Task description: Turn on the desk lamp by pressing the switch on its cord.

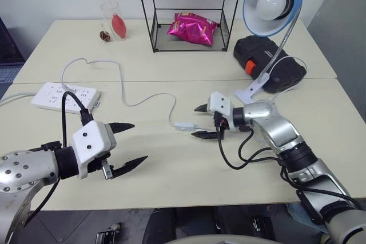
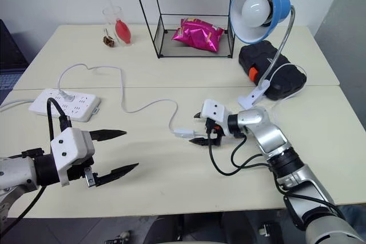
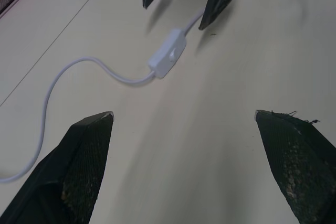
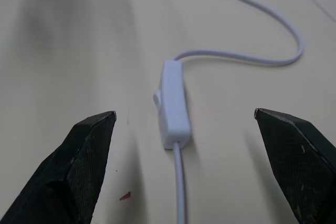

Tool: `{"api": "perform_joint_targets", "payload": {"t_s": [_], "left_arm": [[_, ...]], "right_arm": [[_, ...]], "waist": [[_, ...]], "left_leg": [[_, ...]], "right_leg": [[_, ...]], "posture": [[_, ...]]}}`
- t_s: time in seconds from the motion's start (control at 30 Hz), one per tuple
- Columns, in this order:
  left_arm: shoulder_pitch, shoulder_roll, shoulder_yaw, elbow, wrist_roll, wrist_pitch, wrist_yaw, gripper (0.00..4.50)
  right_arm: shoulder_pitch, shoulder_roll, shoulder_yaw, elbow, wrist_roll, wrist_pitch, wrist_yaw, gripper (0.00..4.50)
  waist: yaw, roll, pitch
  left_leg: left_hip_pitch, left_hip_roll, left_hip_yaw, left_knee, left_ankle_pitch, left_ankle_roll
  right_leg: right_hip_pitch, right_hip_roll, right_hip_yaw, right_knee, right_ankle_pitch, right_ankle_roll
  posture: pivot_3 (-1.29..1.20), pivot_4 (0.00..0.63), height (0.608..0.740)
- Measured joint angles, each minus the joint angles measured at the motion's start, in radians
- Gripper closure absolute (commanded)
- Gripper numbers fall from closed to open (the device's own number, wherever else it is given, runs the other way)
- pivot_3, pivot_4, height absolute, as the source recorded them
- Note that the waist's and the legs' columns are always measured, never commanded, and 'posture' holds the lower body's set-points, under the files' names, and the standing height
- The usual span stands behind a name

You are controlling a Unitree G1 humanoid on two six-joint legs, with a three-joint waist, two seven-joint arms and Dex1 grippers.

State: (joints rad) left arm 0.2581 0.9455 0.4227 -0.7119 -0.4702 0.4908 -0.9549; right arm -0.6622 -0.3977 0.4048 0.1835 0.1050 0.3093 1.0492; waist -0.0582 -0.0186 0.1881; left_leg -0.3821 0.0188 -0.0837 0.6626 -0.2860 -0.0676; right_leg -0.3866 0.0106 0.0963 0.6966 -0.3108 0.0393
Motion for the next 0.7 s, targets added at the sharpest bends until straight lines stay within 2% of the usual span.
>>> {"api": "perform_joint_targets", "payload": {"t_s": [0.27, 0.37, 0.57, 0.7], "left_arm": [[-0.005, 0.0, -0.003, 0.001, 0.001, -0.001, -0.016, 0.0], [-0.007, 0.0, -0.005, 0.001, 0.002, -0.002, -0.017, 0.0], [-0.01, 0.0, -0.012, 0.002, 0.006, -0.005, -0.017, 0.0], [-0.02, -0.007, -0.025, 0.007, 0.009, -0.014, -0.014, 0.0]], "right_arm": [[-0.028, 0.047, 0.012, 0.138, -0.048, -0.087, 0.002, 0.05], [-0.038, 0.063, 0.014, 0.195, -0.062, -0.121, 0.005, 0.5], [-0.059, 0.076, 0.014, 0.24, -0.089, -0.18, 0.016, 1.8], [-0.057, 0.073, 0.014, 0.238, -0.094, -0.195, 0.026, 2.85]], "waist": [[-0.001, 0.0, 0.0], [-0.002, 0.0, 0.0], [-0.002, 0.0, 0.0], [-0.002, 0.0, 0.0]], "left_leg": [[0.0, 0.0, 0.0, 0.0, 0.0, 0.0], [0.0, 0.0, 0.0, 0.0, 0.0, 0.0], [0.0, 0.001, 0.0, 0.0, 0.0, 0.0], [0.0, 0.002, 0.0, 0.0, 0.0, 0.0]], "right_leg": [[0.0, 0.0, 0.0, 0.0, 0.0, 0.0], [0.0, 0.0, 0.0, 0.0, 0.0, 0.0], [0.0, 0.001, 0.0, 0.0, 0.0, 0.0], [0.0, 0.001, 0.0, 0.0, 0.0, 0.0]], "posture": [[0.0, 0.15, 0.74], [0.0, 0.15, 0.74], [0.0, 0.15, 0.74], [0.0, 0.15, 0.74]]}}
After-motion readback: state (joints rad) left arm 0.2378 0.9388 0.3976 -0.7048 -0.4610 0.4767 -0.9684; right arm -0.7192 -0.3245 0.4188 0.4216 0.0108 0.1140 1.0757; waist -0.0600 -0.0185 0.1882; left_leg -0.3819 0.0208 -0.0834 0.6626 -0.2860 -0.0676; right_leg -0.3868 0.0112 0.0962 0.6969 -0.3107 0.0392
